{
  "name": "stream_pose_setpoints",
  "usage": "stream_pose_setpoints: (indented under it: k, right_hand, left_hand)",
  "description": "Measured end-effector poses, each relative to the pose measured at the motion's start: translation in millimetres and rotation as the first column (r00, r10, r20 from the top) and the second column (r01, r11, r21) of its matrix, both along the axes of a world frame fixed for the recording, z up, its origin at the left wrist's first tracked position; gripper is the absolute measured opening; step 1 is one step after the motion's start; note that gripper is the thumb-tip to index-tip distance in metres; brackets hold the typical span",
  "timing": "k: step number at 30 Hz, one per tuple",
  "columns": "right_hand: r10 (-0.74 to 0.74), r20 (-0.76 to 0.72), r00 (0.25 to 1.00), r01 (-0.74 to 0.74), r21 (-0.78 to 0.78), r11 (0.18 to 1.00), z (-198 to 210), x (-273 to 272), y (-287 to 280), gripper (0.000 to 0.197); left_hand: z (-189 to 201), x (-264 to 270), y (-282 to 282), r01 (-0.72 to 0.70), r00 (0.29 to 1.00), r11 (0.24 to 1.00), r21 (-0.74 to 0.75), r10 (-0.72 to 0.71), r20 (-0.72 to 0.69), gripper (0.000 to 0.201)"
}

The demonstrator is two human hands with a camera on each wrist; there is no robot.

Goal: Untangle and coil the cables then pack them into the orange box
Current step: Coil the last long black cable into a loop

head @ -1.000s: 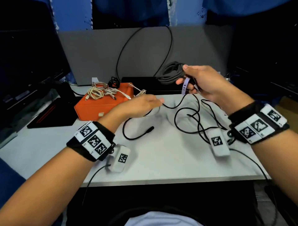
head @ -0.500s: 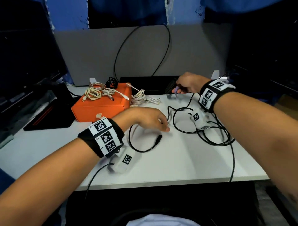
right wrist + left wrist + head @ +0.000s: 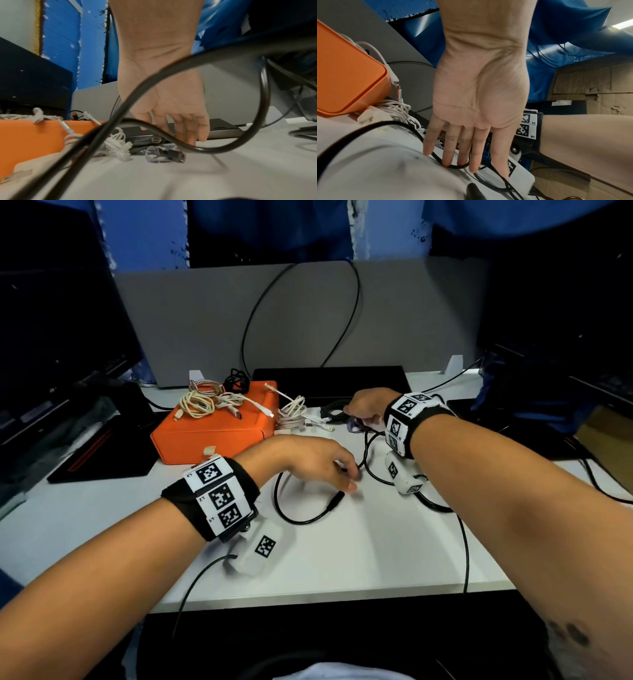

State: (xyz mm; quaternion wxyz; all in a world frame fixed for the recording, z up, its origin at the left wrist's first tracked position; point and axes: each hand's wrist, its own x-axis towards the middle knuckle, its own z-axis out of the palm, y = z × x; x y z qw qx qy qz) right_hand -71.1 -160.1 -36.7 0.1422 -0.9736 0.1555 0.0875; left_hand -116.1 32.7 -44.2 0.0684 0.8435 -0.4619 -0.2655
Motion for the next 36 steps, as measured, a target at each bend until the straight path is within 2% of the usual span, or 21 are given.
stream_pose_setpoints:
  k: [3,5,8,10,12,14,16,20,22,24,26,27,29,30,32,34,36]
  right_hand:
    - [0.066,0.042,0.997,-0.059,-0.143,0.988,9.8,0.7,3.9,0.044]
    - [0.103,0.094,0.990,-0.086,-0.176,0.981,24.6,-4.9,7.0,0.045]
    - [0.235,0.013,0.972,-0.233,-0.086,0.969,44.4,-15.8,10.8,0.034]
    - [0.354,-0.035,0.935,-0.354,0.006,0.935,53.9,-31.7,14.3,0.036]
    - [0.453,0.004,0.891,-0.452,0.068,0.889,57.6,-52.2,13.8,0.034]
    - [0.478,0.110,0.872,-0.486,0.071,0.871,58.2,-67.9,6.4,0.021]
    - [0.463,0.237,0.854,-0.484,0.034,0.874,62.6,-83.9,2.3,0.010]
    - [0.457,0.366,0.811,-0.470,-0.059,0.881,86.4,-111.4,-4.7,0.026]
    - [0.451,0.416,0.790,-0.486,-0.024,0.874,99.8,-123.0,-7.8,0.025]
    - [0.399,0.545,0.737,-0.497,0.038,0.867,112.9,-134.4,-9.2,0.024]
    - [0.274,0.731,0.625,-0.483,0.087,0.871,126.1,-142.3,-15.6,0.023]
    - [0.188,0.814,0.550,-0.466,0.112,0.878,132.2,-145.4,-22.3,0.019]
    - [0.034,0.893,0.448,-0.400,0.167,0.901,140.4,-151.3,-39.8,0.011]
    - [-0.016,0.892,0.452,-0.340,0.189,0.921,141.1,-153.2,-48.0,0.010]
    - [-0.032,0.823,0.567,-0.205,0.179,0.962,136.3,-159.1,-54.6,0.010]
    - [0.061,0.727,0.684,-0.127,0.036,0.991,128.3,-173.8,-39.9,0.038]
    - [0.220,0.617,0.756,-0.200,-0.101,0.974,120.9,-194.1,-12.7,0.064]
  left_hand:
    - [1.4,1.1,0.5,-0.020,0.998,0.999,-0.026,0.021,0.062,0.039]
    - [3.9,3.6,0.7,-0.022,0.991,1.000,-0.009,0.023,0.134,0.040]
    - [6.8,10.4,0.4,-0.014,0.983,0.999,-0.052,0.023,0.183,0.031]
    - [9.1,16.5,1.2,-0.049,0.977,0.973,-0.228,0.094,0.191,0.023]
    - [14.3,19.8,2.9,-0.139,0.970,0.866,-0.481,0.216,0.110,0.015]
    - [20.9,18.6,7.9,-0.222,0.966,0.695,-0.684,0.251,-0.058,0.011]
    - [24.8,14.0,15.0,-0.227,0.969,0.583,-0.780,0.212,-0.124,0.015]
    - [29.1,0.2,20.4,-0.266,0.964,0.463,-0.846,0.137,-0.228,0.021]
    - [37.0,-5.4,21.8,-0.286,0.958,0.479,-0.830,0.138,-0.250,0.017]
    - [44.2,-8.7,26.0,-0.237,0.972,0.588,-0.773,0.141,-0.190,0.013]
    - [45.3,-11.0,32.4,-0.189,0.982,0.689,-0.699,0.151,-0.117,0.022]
    - [43.5,-11.2,35.7,-0.194,0.981,0.696,-0.692,0.150,-0.124,0.025]
    - [40.0,-10.9,41.1,-0.260,0.964,0.639,-0.724,0.135,-0.228,0.029]
    - [40.3,-11.4,42.7,-0.315,0.945,0.586,-0.746,0.118,-0.306,0.029]
    - [44.9,-14.5,44.1,-0.421,0.896,0.468,-0.777,0.083,-0.436,0.028]
    - [53.5,-20.6,45.4,-0.483,0.864,0.374,-0.792,0.059,-0.499,0.029]
    - [62.5,-30.9,44.5,-0.505,0.851,0.320,-0.801,0.029,-0.525,0.029]
